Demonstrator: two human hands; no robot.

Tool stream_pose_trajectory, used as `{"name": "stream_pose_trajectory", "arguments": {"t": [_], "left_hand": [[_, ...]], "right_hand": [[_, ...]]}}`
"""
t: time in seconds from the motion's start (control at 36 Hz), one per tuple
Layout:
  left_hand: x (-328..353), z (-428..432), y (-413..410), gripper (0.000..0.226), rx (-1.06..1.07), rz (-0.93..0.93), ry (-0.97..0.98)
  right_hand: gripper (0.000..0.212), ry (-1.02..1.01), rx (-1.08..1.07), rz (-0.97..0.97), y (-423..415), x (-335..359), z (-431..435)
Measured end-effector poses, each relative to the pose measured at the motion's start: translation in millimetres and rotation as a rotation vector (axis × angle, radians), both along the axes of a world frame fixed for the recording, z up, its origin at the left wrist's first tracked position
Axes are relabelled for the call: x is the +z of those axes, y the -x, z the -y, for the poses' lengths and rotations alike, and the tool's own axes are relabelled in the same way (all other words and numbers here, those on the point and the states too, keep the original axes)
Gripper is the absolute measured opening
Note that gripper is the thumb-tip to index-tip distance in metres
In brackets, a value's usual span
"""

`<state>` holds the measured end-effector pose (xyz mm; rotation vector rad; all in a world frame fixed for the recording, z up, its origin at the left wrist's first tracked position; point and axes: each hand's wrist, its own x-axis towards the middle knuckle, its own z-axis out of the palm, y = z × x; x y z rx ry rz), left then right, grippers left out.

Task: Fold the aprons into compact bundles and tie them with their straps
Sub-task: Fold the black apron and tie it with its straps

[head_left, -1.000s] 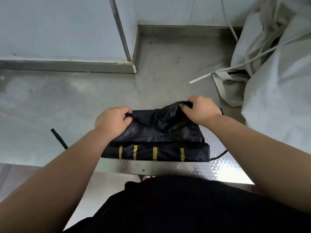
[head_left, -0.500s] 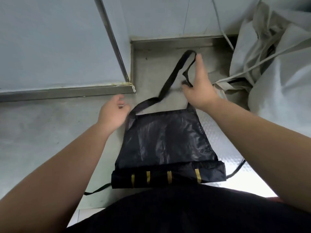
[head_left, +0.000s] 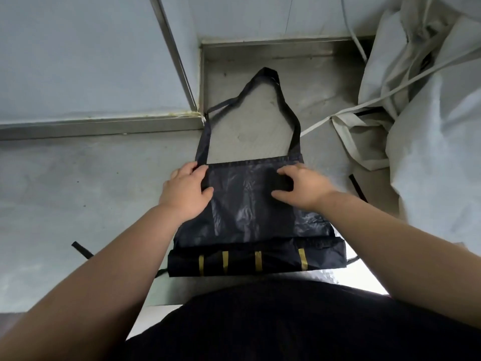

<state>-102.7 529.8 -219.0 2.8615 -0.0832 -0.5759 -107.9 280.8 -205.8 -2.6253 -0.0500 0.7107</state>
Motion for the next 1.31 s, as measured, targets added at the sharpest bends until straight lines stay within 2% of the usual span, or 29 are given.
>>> {"name": "stream_pose_trajectory", "arguments": {"t": [0.06,0.14,0.22,0.31,0.42,0.56,0.69,0.75,0.83,0.92,1.0,1.06,1.14,1.19,1.31], "left_hand": [[1.6,1.6,12.2,0.057,0.050,0.055,-0.009],[5.2,8.7,38.9,0.052,0.086,0.218,0.092],[7.5,21.1,66.7,0.045,0.064,0.341,0.198],[5.7,33.7,99.4,0.041,-0.010,0.381,0.209],[-6.0,43.3,139.9,0.048,-0.109,0.318,0.085],[-20.1,44.7,171.7,0.074,-0.093,0.021,-0.086],[-25.9,40.2,177.6,0.077,-0.066,-0.046,-0.125],[-25.0,40.3,176.7,0.073,-0.080,-0.063,-0.140],[-22.9,41.1,175.6,0.072,-0.092,-0.106,-0.130],[-21.8,31.1,172.7,0.077,-0.120,-0.105,-0.095],[-22.9,11.8,170.7,0.086,-0.202,-0.048,-0.111],[-21.1,1.7,168.6,0.091,-0.263,-0.024,-0.129],[-15.5,-6.3,161.0,0.094,-0.277,-0.004,-0.110],[-12.2,-8.1,155.9,0.091,-0.291,0.034,-0.107],[-8.0,-9.0,147.3,0.069,-0.274,0.080,-0.076]], "right_hand": [[0.061,-0.020,0.014,0.030,8.0,0.0,3.3],[0.058,-0.071,0.041,0.093,22.8,1.2,8.8],[0.058,-0.118,0.101,0.138,38.2,3.8,13.5],[0.063,-0.167,0.195,0.117,58.5,4.6,16.5],[0.079,-0.072,0.366,0.105,81.8,-3.0,18.8],[0.055,0.147,0.499,0.195,101.2,-18.4,18.0],[0.048,0.310,0.481,0.213,119.4,-24.7,13.6],[0.060,0.353,0.472,0.197,125.4,-28.8,15.4],[0.101,0.369,0.483,0.100,129.1,-33.3,22.9],[0.115,0.390,0.520,0.060,126.6,-30.1,23.6],[0.108,0.427,0.530,0.074,125.7,-31.4,22.8],[0.101,0.446,0.524,0.155,127.5,-28.9,21.0],[0.073,0.382,0.505,0.309,129.2,-23.9,18.3],[0.063,0.341,0.483,0.346,130.7,-21.6,16.8],[0.052,0.244,0.423,0.235,123.8,-4.7,9.9]]}}
